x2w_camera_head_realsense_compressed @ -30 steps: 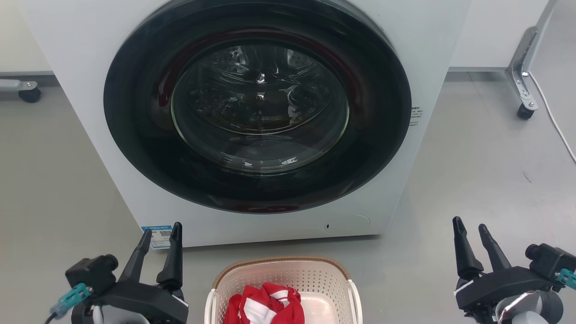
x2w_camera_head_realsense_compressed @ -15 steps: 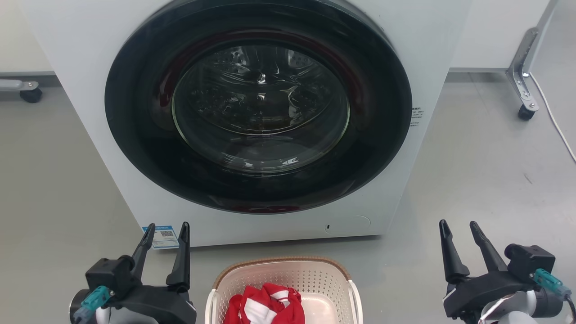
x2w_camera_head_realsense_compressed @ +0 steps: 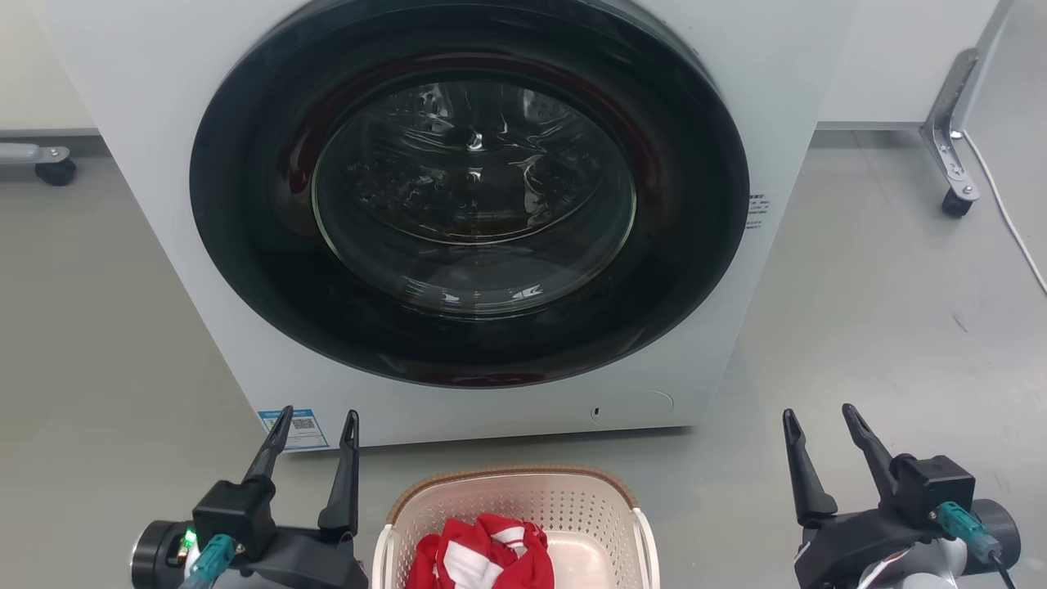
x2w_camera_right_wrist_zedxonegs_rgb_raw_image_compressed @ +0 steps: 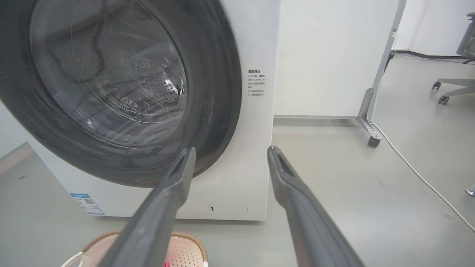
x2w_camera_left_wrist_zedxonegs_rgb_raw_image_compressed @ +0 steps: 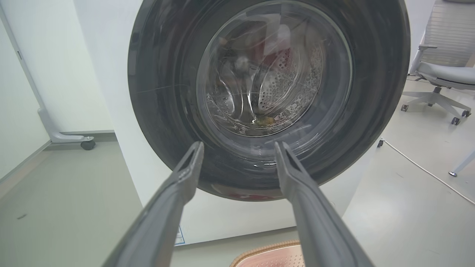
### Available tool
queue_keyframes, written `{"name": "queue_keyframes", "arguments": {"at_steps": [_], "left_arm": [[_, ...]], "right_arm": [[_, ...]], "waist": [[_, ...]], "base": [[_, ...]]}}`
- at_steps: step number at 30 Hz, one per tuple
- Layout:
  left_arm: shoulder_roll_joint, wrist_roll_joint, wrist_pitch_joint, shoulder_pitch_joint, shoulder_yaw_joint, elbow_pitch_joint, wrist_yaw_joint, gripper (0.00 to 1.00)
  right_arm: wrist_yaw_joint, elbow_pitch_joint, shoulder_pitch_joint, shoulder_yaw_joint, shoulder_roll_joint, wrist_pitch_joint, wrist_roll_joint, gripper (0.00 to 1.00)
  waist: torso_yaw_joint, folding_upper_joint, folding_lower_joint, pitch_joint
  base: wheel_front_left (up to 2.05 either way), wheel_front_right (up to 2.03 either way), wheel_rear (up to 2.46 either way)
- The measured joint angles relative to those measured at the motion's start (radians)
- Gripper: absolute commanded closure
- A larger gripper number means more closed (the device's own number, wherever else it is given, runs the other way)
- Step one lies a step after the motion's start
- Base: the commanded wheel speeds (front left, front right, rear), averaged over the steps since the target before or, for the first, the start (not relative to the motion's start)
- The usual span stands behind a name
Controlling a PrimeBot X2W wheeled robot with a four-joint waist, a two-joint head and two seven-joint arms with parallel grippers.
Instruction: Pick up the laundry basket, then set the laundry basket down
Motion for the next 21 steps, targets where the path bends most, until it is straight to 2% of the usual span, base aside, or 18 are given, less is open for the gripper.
{"name": "queue_keyframes", "arguments": {"at_steps": [6,21], "left_arm": [[0.001,0.061,-0.021,-0.001,-0.009,0.006,0.018,0.00],[0.000,0.064,-0.021,-0.003,-0.009,0.026,0.018,0.00]], "right_arm": [[-0.009,0.004,0.000,0.016,0.000,-0.020,-0.061,0.00],[-0.007,0.016,0.000,0.009,0.001,-0.020,-0.064,0.00]], "waist": [[0.000,0.0000,0.0000,0.002],[0.000,0.0000,0.0000,0.004]], "base": [[0.00,0.00,0.00],[0.00,0.00,0.00]]}}
